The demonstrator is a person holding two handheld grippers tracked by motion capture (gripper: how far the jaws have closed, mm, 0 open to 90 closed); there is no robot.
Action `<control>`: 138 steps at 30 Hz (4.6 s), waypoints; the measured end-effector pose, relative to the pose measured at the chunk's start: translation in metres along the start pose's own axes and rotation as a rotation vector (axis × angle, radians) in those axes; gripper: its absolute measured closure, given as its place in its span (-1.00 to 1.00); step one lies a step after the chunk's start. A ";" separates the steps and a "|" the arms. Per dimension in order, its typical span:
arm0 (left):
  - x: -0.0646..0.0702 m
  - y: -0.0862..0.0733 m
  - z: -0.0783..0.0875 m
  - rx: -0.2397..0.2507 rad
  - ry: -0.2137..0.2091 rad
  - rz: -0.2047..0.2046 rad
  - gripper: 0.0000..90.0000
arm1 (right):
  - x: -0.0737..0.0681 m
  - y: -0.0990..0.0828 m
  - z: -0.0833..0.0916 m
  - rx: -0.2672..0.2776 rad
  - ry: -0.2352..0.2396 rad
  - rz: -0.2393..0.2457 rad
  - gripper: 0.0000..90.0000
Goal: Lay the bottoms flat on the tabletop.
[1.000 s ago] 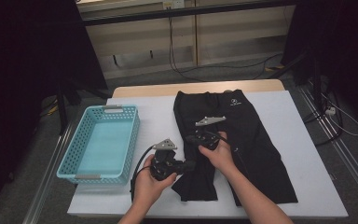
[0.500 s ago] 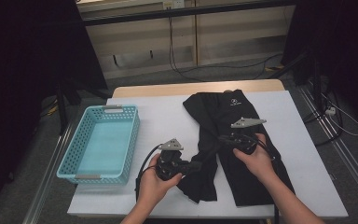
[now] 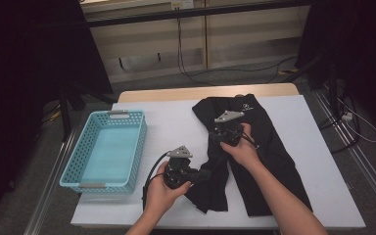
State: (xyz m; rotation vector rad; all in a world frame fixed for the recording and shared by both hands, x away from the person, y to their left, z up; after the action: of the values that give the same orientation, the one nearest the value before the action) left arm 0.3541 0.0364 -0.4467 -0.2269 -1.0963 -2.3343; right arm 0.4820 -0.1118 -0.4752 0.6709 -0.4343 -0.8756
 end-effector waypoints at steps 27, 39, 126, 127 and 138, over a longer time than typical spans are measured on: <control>0.055 0.068 -0.018 0.129 -0.134 -0.135 1.00 | 0.084 0.021 0.052 0.091 -0.054 -0.180 1.00; 0.014 0.081 -0.042 0.176 0.050 -0.151 -0.59 | 0.136 -0.022 0.096 0.049 -0.102 -0.367 0.12; -0.079 0.003 0.015 0.009 0.309 -0.112 -0.80 | 0.055 -0.096 0.100 -0.064 -0.083 -0.243 -0.40; -0.080 0.002 0.016 0.004 0.309 -0.113 -0.80 | 0.053 -0.093 0.095 -0.070 -0.080 -0.233 -0.40; -0.087 -0.007 0.022 0.003 0.333 -0.079 -0.81 | 0.056 -0.072 0.058 -0.056 -0.087 -0.249 -0.44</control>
State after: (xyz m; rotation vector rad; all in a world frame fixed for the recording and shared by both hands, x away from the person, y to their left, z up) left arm 0.4216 0.0915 -0.4688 0.2043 -0.9564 -2.3304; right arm 0.4394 -0.2111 -0.4796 0.6453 -0.4073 -1.1517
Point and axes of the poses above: each handheld gripper's, and its own axes: z roughly backward along the jaws, y roughly out of its top, x roughly to its right, the point moved 5 cm from there along -z, roughly forward along the jaws, and after that the axes turned 8 degrees about -x, right-handed, at the moved point
